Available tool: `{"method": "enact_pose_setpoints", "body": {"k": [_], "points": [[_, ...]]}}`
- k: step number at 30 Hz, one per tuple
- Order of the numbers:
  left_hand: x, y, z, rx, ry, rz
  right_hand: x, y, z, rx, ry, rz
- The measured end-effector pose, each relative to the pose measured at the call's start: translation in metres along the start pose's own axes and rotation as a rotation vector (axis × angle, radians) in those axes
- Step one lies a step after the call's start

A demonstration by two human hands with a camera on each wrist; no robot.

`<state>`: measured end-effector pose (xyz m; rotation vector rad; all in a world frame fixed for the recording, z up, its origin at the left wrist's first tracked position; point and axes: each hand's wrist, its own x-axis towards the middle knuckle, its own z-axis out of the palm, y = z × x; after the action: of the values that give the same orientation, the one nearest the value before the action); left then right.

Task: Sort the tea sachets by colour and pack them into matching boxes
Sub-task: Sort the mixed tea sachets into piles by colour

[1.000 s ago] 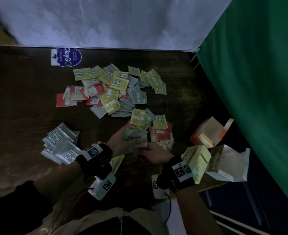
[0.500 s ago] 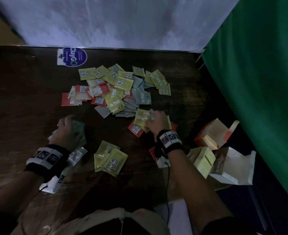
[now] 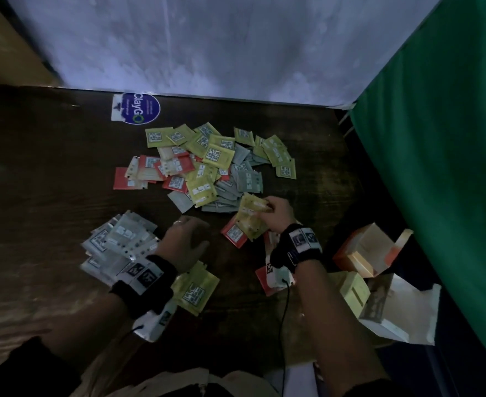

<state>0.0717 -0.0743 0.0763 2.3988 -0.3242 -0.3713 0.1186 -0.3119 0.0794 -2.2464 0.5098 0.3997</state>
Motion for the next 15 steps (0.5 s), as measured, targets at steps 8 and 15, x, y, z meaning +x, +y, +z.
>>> {"method": "enact_pose_setpoints", "body": {"k": [8,15], "points": [[0.026,0.048,0.007,-0.363,-0.005,-0.045,-0.059,0.002,0.009,0.403,-0.179,-0.037],[0.023,0.025,-0.005,-0.253,0.08,-0.125,-0.069,0.025,0.019,0.63,-0.151,0.096]]}}
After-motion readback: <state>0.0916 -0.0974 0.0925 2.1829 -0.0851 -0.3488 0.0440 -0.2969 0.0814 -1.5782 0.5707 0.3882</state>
